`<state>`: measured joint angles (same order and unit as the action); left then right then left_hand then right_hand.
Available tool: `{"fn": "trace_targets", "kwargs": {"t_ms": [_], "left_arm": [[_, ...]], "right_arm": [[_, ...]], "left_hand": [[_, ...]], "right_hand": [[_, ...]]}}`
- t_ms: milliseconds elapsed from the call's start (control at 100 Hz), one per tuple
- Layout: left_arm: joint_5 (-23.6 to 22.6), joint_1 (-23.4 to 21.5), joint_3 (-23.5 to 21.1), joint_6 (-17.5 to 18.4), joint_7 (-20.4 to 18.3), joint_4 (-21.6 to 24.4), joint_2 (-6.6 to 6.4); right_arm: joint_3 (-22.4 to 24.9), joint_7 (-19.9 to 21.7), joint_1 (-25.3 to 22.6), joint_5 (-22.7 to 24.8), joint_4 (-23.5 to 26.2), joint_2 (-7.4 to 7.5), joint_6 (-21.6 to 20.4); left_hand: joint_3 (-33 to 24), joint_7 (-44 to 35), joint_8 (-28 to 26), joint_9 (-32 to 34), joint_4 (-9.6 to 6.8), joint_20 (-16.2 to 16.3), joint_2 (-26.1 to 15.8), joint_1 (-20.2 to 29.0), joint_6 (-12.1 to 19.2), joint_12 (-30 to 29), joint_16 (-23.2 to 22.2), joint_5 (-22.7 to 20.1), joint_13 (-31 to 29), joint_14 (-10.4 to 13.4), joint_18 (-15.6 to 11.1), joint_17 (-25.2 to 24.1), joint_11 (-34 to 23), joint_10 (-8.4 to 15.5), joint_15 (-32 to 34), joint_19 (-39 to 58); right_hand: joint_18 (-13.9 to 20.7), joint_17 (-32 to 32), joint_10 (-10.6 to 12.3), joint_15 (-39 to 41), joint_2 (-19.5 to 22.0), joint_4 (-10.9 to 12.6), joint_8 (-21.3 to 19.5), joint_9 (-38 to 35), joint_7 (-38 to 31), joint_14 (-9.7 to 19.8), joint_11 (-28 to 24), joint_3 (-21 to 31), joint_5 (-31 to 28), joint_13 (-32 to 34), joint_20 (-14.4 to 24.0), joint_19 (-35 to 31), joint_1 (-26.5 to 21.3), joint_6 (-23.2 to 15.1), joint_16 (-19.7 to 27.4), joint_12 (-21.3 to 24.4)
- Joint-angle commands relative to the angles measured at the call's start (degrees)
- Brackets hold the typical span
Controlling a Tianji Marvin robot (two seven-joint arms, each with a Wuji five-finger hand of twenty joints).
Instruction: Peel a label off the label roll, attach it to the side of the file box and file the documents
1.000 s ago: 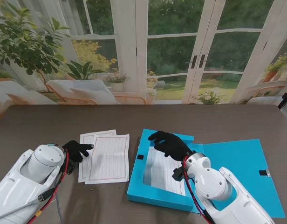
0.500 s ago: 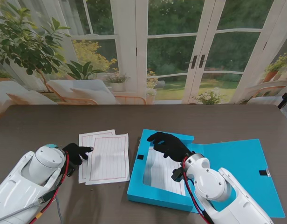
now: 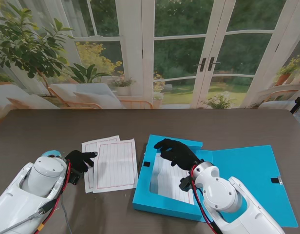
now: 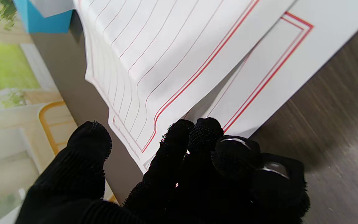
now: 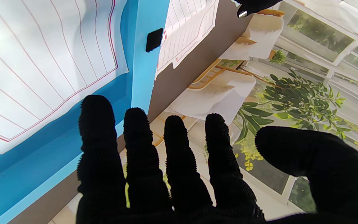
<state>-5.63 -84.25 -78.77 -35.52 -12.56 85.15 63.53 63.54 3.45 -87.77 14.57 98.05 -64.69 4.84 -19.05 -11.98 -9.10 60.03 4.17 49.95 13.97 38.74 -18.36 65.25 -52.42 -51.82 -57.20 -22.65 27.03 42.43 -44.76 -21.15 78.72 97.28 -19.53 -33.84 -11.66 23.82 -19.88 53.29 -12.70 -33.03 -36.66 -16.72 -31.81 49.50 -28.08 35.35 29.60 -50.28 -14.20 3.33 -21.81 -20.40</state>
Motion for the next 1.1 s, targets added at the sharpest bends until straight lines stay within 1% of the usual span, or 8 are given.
{"fn": "trace_targets", "kwargs": {"t_ms": [0, 290, 450, 480, 570, 680, 880, 1090], "left_arm": [[-0.4, -0.7, -0.3, 0.1, -1.4, 0.6, 0.68], [1.8, -2.0, -1.8, 2.1, 1.9, 1.4, 1.80], [1.4, -1.6, -1.2, 3.9, 3.0, 0.3, 2.04], [0.8, -1.5, -0.9, 4.2, 3.1, 0.0, 2.00], [-1.0, -1.0, 0.1, 5.2, 2.9, -0.7, 1.79], [-2.7, -0.4, 1.3, 6.0, 2.9, -1.5, 1.58], [-4.6, 0.4, 3.0, 7.0, 1.7, -2.5, 1.10], [-4.4, 0.9, 4.0, 7.3, 2.8, -3.2, 1.45]], "right_arm": [[-0.1, 0.6, -0.6, -0.2, 0.5, -0.25, 0.3], [-0.5, 0.4, -0.8, -0.7, 0.7, -0.35, 0.7], [-0.2, 0.4, -1.2, -0.7, 1.1, -0.34, 1.0], [-0.1, 0.4, -1.2, -0.7, 1.2, -0.34, 1.1], [0.0, 0.3, -1.4, -0.9, 1.3, -0.36, 1.3], [0.2, 0.4, -1.6, -1.0, 1.5, -0.35, 1.5], [0.3, 0.3, -1.9, -1.4, 1.8, -0.41, 1.9], [0.4, 0.2, -2.2, -1.9, 1.8, -0.47, 2.1]], "left_hand": [[0.8, -1.1, -0.6, -0.3, -1.28, -0.2, -0.9, 1.3, 1.8, 0.8, 0.0, -2.5, 1.3, -1.9, -2.5, -0.8, -0.8, -1.1, 1.7, 2.4], [-7.0, -4.6, -3.7, -0.5, -0.38, 3.2, 3.7, 0.4, 3.6, 0.7, -0.7, -4.9, 2.0, -2.2, -2.1, -2.1, -0.7, -0.4, 0.5, 0.0], [-16.6, -7.7, -5.7, 0.6, 1.04, 2.2, 9.6, 0.1, 5.1, 0.9, 0.1, -7.0, 0.7, 0.3, -3.3, -1.4, -2.3, 2.4, 1.4, 0.6], [-12.9, -8.8, -6.3, 0.9, 1.04, 1.2, 9.4, 1.5, 5.3, 0.8, 0.6, -7.6, 0.3, 0.9, -3.5, -1.1, -2.7, 2.9, 1.7, 1.0], [-20.0, -11.9, -6.5, 1.5, 4.47, -0.3, 15.2, 3.2, 6.4, 1.0, 1.1, -7.8, -0.5, 2.9, -4.6, -0.5, -3.7, 4.8, 2.2, 1.5], [-22.2, -16.4, -5.5, 1.9, 6.05, -1.9, 20.3, 6.7, 6.6, 1.5, 1.5, -7.1, -1.3, 4.8, -5.2, -0.1, -5.1, 6.5, 2.9, 2.0], [-21.3, -24.3, -3.3, 1.4, 6.10, -3.7, 24.2, 11.9, 8.1, 2.1, 1.9, -4.9, -1.4, 7.0, -6.6, -0.2, -6.7, 8.4, 3.2, 2.4], [-21.4, -29.7, -1.8, 2.1, 5.89, -4.0, 23.6, 12.8, 9.1, 4.1, 1.9, -5.5, -1.5, 6.8, -6.6, -0.4, -6.4, 8.5, 3.1, 2.3]], "right_hand": [[-0.9, 24.1, 0.3, -0.4, 1.4, -0.3, 0.2, -1.0, 0.6, 0.2, 0.6, -0.8, -1.0, 1.2, 1.1, 1.3, 0.6, -0.4, -0.4, -0.6], [-1.0, 24.1, 0.2, -0.4, 1.6, -0.1, 0.2, -0.8, 0.6, 0.3, 0.6, -0.9, -1.0, 1.2, 1.3, 1.5, 0.4, -0.2, -0.3, -0.6], [-0.9, 24.1, 0.2, -0.4, 1.6, 0.0, 0.2, -0.8, 0.5, 0.2, 0.5, -0.9, -1.1, 1.1, 1.3, 1.6, 0.3, -0.1, -0.3, -0.6], [-1.0, 24.2, 0.2, -0.4, 1.7, 0.1, 0.2, -0.9, 0.5, 0.2, 0.5, -0.9, -1.1, 1.2, 1.4, 1.6, 0.3, -0.1, -0.3, -0.6], [-1.0, 24.2, 0.1, -0.4, 1.6, 0.2, 0.2, -0.9, 0.5, 0.1, 0.5, -0.9, -1.2, 1.1, 1.4, 1.7, 0.1, 0.0, -0.3, -0.6], [-1.0, 24.2, 0.1, -0.4, 1.6, 0.2, 0.2, -0.8, 0.6, 0.2, 0.5, -0.9, -1.2, 1.1, 1.4, 1.8, 0.1, 0.0, -0.3, -0.5], [-1.0, 24.3, 0.0, -0.4, 1.7, 0.4, 0.2, -0.8, 0.6, 0.2, 0.5, -0.9, -1.3, 1.0, 1.5, 2.0, 0.0, 0.2, -0.3, -0.5], [-1.0, 24.3, 0.0, -0.4, 1.7, 0.5, 0.2, -0.7, 0.6, 0.0, 0.5, -0.9, -1.3, 1.0, 1.7, 2.1, -0.2, 0.1, -0.3, -0.5]]}}
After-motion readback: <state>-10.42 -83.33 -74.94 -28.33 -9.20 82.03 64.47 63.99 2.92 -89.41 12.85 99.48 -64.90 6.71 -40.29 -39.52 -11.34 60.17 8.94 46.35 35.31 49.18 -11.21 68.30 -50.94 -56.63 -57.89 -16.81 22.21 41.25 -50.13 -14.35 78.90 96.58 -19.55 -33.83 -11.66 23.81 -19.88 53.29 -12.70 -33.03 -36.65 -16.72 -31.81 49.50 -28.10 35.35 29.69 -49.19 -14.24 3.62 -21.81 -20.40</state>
